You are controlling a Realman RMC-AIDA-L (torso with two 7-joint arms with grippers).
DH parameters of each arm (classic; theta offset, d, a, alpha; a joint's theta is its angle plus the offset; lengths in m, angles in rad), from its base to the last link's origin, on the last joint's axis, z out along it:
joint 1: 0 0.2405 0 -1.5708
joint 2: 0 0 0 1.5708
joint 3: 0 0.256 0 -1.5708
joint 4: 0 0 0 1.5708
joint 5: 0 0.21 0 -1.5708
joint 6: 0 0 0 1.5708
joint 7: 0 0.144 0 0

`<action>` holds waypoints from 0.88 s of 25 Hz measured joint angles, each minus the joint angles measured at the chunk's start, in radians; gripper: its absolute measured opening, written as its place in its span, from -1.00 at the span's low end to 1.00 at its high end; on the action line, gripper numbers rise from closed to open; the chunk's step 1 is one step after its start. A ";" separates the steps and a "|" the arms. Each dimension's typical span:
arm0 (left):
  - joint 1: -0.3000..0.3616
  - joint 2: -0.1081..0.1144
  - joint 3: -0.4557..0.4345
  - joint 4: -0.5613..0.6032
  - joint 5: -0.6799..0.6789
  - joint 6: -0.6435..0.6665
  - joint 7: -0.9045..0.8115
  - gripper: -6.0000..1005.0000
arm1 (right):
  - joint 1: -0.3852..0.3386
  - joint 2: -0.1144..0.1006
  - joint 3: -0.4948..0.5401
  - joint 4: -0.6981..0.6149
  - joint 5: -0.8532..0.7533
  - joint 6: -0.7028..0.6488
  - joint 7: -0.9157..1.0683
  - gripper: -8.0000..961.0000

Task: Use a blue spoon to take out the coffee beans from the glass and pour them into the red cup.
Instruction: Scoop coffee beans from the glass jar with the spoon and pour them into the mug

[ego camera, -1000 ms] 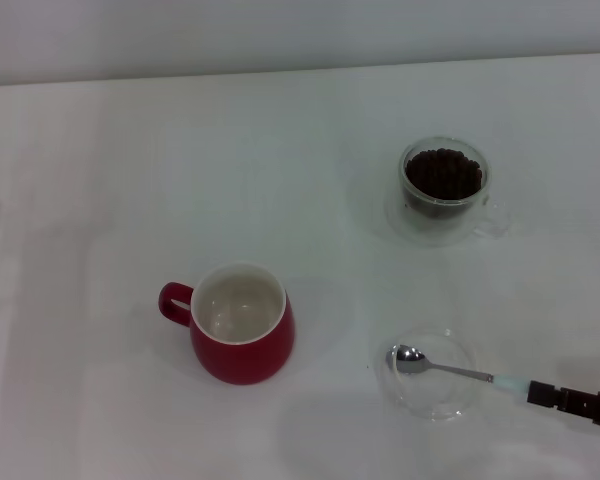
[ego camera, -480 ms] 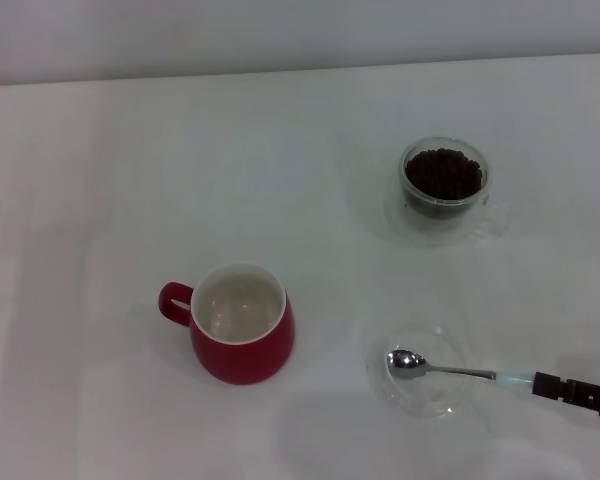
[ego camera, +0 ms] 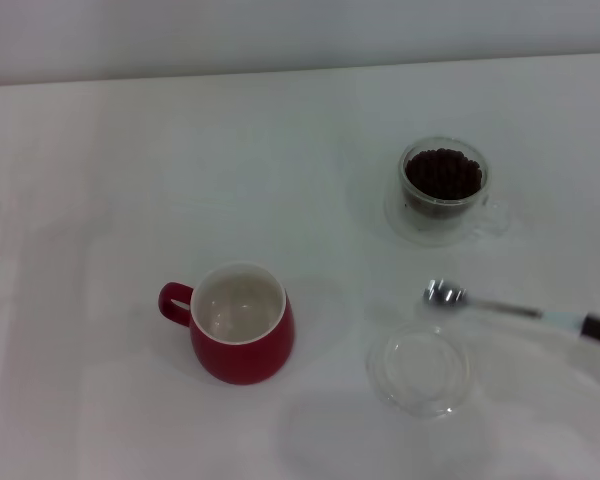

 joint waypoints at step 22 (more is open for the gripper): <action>-0.001 0.001 0.000 0.003 0.001 -0.013 0.001 0.57 | 0.453 0.058 -0.201 0.707 0.212 -0.143 0.157 -0.68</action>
